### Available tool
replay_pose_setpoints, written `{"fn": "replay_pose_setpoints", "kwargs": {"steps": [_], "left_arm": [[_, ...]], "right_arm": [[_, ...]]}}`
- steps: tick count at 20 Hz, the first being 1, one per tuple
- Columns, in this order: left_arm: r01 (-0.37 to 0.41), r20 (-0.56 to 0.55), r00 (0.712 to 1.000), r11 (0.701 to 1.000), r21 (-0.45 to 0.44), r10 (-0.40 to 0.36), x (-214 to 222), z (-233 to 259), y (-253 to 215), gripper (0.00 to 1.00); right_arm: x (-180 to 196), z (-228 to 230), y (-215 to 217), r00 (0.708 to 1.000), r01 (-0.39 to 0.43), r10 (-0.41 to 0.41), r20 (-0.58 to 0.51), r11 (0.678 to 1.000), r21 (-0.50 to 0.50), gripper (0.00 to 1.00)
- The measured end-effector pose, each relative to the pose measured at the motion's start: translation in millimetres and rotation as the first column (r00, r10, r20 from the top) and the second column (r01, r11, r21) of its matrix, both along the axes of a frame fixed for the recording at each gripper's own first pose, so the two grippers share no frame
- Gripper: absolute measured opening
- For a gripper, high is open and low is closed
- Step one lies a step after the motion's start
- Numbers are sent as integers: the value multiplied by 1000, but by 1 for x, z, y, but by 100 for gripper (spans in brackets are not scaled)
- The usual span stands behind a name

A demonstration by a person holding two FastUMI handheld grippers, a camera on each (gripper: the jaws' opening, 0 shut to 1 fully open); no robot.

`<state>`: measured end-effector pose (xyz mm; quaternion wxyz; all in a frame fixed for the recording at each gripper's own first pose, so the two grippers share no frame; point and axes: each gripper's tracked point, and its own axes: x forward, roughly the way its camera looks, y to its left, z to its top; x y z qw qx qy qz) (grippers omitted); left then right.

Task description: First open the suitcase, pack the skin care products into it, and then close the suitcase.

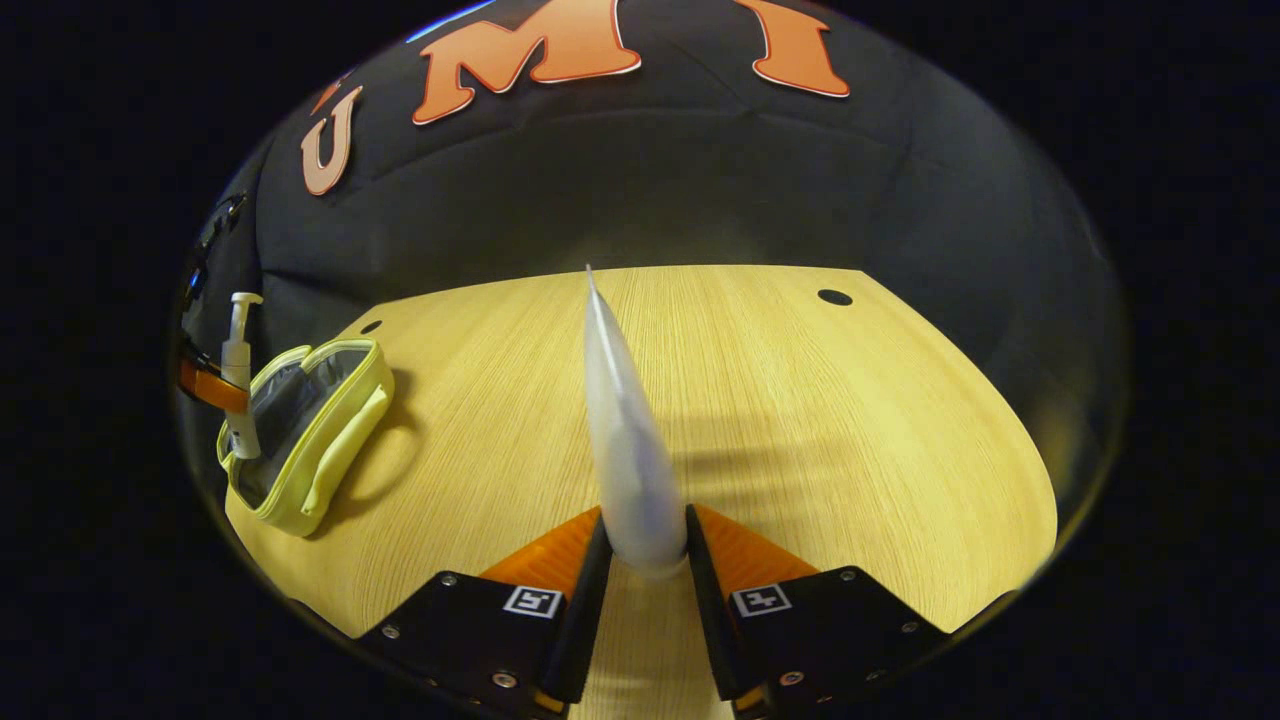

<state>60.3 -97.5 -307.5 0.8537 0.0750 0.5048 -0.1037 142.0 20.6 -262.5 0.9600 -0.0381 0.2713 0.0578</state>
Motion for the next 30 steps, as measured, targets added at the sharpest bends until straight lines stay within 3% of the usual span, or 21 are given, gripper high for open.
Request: {"fn": "replay_pose_setpoints", "kwargs": {"steps": [2, 6, 11, 13, 14, 15, 18, 21, 24, 27, 30], "left_arm": [[10, -38, 999, 1000, 5, -10, 3, -11, 2, 62], [25, -128, 992, 999, 39, -19, 15, -39, 14, 62], [15, -288, 958, 999, 45, -1, 14, -75, 22, 62], [18, -273, 962, 1000, 4, -16, 19, -73, 19, 68], [16, -264, 964, 1000, -18, -20, 20, -70, 15, 91], [22, -234, 972, 999, -29, -28, 23, -61, 14, 96], [58, -73, 996, 998, -33, -60, 32, -20, 26, 100], [61, 116, 992, 995, -74, -53, 28, 29, 44, 100], [16, 280, 960, 995, -100, 13, 18, 87, 84, 100], [-47, 388, 916, 989, -137, 97, -10, 138, 130, 100], [-109, 420, 894, 986, -127, 153, -48, 158, 184, 100]], "right_arm": [[-3, -1, -2, 999, 23, -23, -43, 1000, 1, 42], [-24, 13, 3, 992, 46, -37, -122, 996, 71, 39], [-58, 56, 37, 973, 56, -3, -229, 973, 223, 38], [-68, 74, 54, 966, 42, 24, -256, 967, 250, 38], [-73, 85, 65, 962, 33, 40, -269, 965, 262, 38], [-76, 95, 76, 958, 27, 54, -281, 961, 276, 39], [-81, 118, 124, 936, -13, 123, -330, 949, 315, 38], [-87, 127, 182, 891, -60, 202, -405, 939, 338, 38], [-94, 117, 244, 820, -107, 279, -500, 932, 345, 38], [-97, 89, 290, 740, -136, 296, -604, 945, 296, 38], [-91, 52, 320, 672, -119, 253, -696, 965, 235, 38]]}}
